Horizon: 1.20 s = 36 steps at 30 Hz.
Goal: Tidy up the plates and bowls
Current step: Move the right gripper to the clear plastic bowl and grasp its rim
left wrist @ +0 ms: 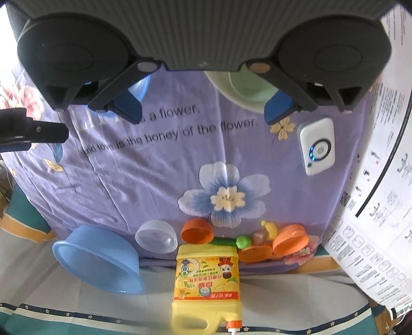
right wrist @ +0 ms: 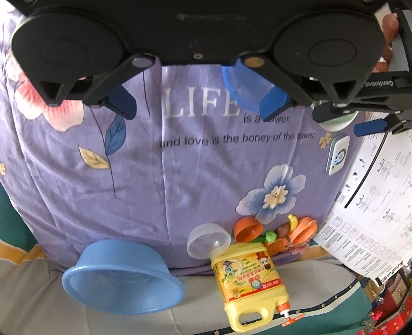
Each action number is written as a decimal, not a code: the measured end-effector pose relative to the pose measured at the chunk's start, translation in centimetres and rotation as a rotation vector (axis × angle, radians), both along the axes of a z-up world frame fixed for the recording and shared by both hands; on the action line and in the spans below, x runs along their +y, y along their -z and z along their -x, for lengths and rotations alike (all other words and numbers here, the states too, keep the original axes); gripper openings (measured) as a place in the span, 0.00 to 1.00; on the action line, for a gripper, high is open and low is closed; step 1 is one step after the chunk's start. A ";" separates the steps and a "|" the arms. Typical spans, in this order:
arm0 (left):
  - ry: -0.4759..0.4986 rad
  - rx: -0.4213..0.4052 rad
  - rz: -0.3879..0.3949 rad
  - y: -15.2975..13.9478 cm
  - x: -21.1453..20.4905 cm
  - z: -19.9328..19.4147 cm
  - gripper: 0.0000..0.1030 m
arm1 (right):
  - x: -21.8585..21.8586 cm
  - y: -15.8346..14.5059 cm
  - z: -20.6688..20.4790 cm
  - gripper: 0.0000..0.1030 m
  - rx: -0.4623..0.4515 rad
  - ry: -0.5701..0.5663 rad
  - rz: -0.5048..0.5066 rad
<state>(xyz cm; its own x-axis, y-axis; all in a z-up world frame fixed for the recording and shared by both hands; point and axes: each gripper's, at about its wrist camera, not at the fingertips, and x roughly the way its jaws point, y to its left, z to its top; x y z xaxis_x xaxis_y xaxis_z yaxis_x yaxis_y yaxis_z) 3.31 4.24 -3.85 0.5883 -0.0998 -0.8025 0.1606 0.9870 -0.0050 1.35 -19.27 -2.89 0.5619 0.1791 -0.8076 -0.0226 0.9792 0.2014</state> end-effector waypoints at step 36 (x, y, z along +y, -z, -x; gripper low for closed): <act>0.104 -0.098 -0.019 1.8 -7.2 -24.6 0.59 | -3.3 3.5 -23.2 0.39 -0.018 0.195 -0.164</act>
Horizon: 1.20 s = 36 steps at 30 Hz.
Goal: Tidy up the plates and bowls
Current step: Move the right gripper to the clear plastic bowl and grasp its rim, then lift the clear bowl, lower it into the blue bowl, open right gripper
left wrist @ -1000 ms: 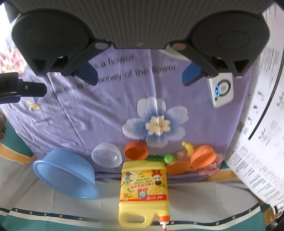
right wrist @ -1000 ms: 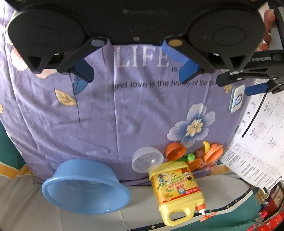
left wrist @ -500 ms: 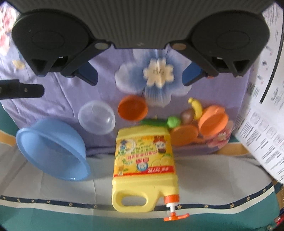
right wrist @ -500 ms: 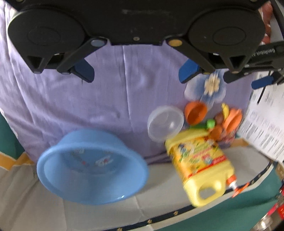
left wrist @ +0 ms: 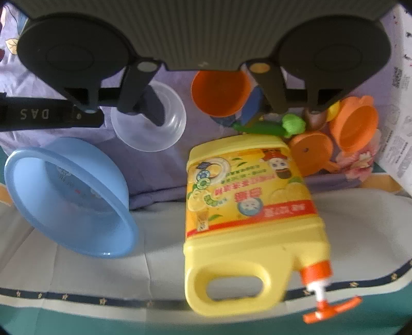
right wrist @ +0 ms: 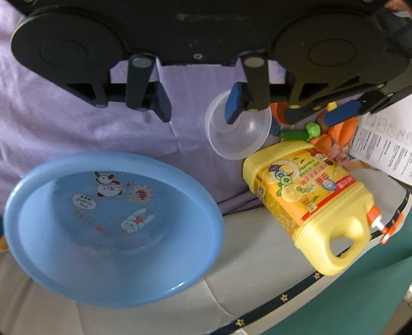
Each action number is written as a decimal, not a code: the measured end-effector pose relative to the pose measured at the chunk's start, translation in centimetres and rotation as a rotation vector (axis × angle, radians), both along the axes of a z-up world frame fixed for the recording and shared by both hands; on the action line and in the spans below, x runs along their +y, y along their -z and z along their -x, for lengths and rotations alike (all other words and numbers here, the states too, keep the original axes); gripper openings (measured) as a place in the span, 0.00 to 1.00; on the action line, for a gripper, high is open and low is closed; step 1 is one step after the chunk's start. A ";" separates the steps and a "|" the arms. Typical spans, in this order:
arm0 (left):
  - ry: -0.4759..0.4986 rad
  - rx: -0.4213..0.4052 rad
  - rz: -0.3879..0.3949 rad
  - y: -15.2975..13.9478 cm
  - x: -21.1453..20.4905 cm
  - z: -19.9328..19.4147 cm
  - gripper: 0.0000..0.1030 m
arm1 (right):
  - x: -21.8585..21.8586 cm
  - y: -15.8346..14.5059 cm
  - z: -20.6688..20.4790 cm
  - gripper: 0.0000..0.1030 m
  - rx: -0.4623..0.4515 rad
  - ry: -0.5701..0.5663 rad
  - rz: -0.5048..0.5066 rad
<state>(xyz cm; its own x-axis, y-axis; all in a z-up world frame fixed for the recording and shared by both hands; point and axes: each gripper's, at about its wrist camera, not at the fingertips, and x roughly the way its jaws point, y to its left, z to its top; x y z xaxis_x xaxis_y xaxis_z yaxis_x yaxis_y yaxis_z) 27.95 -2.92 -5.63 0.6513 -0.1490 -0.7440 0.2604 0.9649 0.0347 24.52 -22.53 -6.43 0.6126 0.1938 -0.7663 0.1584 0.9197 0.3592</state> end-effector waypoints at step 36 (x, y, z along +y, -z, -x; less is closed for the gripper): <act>0.122 0.077 -0.026 -0.6 -3.4 5.5 0.12 | 0.3 -0.5 6.0 0.09 0.006 -0.093 0.000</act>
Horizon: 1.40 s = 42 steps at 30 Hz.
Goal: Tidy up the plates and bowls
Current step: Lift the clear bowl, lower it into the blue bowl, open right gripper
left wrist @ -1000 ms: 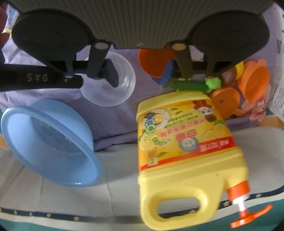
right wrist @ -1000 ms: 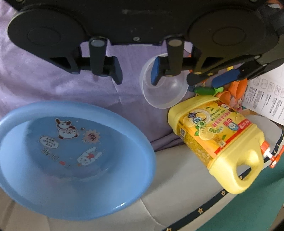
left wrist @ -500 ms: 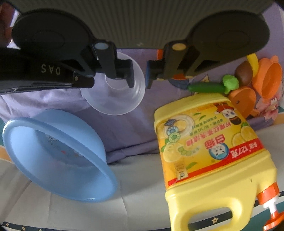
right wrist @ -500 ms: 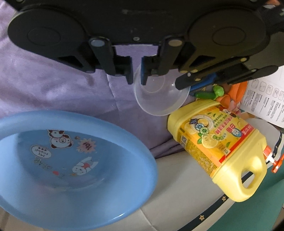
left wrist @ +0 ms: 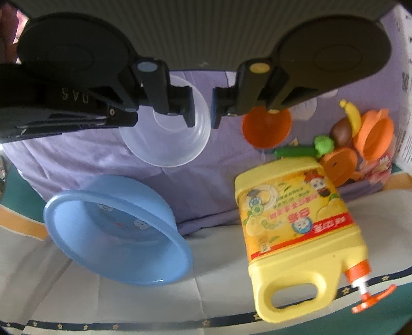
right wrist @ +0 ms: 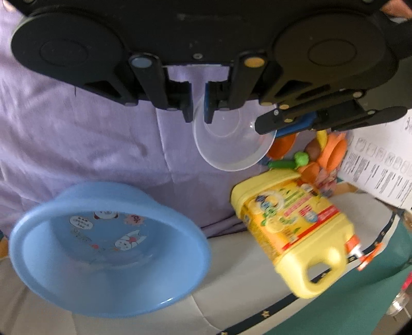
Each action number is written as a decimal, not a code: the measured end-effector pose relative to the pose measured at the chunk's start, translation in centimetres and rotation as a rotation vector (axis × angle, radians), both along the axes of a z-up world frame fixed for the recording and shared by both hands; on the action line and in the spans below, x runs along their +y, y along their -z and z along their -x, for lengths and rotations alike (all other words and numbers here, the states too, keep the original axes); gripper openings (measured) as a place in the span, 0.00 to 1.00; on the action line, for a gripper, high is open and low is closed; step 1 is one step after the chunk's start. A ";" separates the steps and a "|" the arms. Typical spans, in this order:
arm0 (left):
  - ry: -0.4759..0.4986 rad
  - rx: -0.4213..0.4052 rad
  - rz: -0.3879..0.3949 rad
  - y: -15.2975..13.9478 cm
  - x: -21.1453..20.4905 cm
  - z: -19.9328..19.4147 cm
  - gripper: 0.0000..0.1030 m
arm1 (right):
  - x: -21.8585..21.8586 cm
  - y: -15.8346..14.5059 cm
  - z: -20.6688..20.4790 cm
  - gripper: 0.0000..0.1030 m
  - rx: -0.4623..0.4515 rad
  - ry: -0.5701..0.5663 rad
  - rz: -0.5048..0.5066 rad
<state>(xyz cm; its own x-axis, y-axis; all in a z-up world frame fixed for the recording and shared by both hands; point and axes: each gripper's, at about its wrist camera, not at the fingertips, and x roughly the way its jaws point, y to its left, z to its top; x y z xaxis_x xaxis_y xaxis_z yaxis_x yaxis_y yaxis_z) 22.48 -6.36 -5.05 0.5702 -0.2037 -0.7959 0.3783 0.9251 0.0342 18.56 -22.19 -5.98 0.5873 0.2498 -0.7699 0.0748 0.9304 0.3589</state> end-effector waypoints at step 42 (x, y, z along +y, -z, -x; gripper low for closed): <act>-0.041 0.133 0.032 -0.7 5.8 23.7 0.12 | 5.5 -1.2 21.3 0.09 0.123 -0.218 0.107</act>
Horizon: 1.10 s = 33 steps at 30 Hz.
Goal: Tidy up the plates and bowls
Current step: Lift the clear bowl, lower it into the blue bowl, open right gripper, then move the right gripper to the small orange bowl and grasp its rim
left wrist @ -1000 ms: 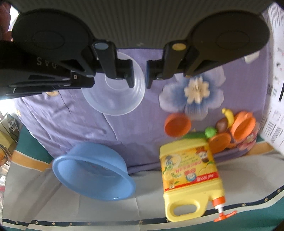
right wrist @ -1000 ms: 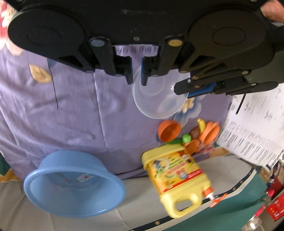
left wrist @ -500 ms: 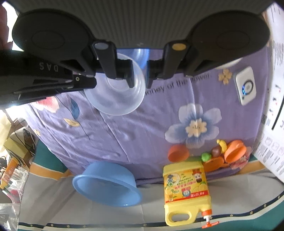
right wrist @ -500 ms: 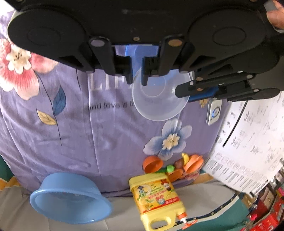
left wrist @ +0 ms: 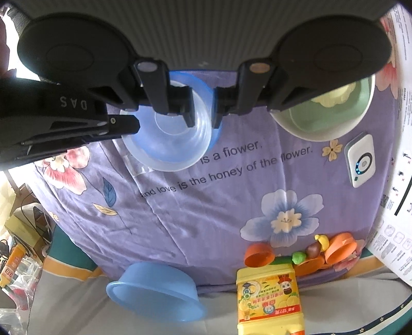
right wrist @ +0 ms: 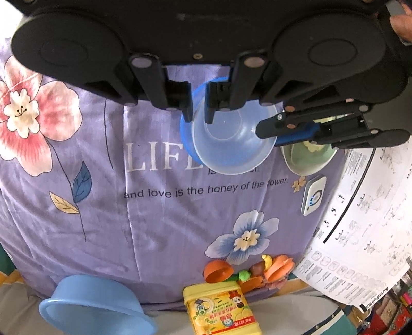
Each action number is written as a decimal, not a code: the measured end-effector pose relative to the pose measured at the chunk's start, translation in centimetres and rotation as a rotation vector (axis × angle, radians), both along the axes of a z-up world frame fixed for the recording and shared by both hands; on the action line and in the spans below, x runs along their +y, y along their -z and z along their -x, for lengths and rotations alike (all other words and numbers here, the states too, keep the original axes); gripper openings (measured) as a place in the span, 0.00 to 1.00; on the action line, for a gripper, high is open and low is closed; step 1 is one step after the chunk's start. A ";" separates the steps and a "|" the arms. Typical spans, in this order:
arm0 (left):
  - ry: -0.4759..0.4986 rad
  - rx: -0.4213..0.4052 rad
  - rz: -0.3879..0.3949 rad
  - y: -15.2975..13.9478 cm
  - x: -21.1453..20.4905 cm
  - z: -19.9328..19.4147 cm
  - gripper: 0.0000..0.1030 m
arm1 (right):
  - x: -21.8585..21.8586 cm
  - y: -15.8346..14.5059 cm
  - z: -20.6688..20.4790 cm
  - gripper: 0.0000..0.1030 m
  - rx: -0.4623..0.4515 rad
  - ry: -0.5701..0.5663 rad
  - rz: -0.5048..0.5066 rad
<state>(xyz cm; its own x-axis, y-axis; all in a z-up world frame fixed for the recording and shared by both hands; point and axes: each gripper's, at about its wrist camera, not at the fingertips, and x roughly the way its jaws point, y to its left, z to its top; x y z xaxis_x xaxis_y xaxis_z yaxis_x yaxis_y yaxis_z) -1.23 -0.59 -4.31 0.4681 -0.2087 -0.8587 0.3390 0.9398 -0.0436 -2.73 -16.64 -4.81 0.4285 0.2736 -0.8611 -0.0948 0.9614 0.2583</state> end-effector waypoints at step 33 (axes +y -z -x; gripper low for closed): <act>-0.128 -0.087 0.012 -0.8 4.0 -0.5 1.00 | -2.4 -1.0 -0.4 1.00 -0.090 0.094 0.079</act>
<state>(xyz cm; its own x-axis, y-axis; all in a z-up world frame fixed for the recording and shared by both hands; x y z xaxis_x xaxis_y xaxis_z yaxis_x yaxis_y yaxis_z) -0.69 3.38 -3.50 0.5641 -0.1522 -0.8115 0.2190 0.9752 -0.0307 -2.30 -19.04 -3.82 0.5256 0.1618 -0.8352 -0.0226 0.9841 0.1763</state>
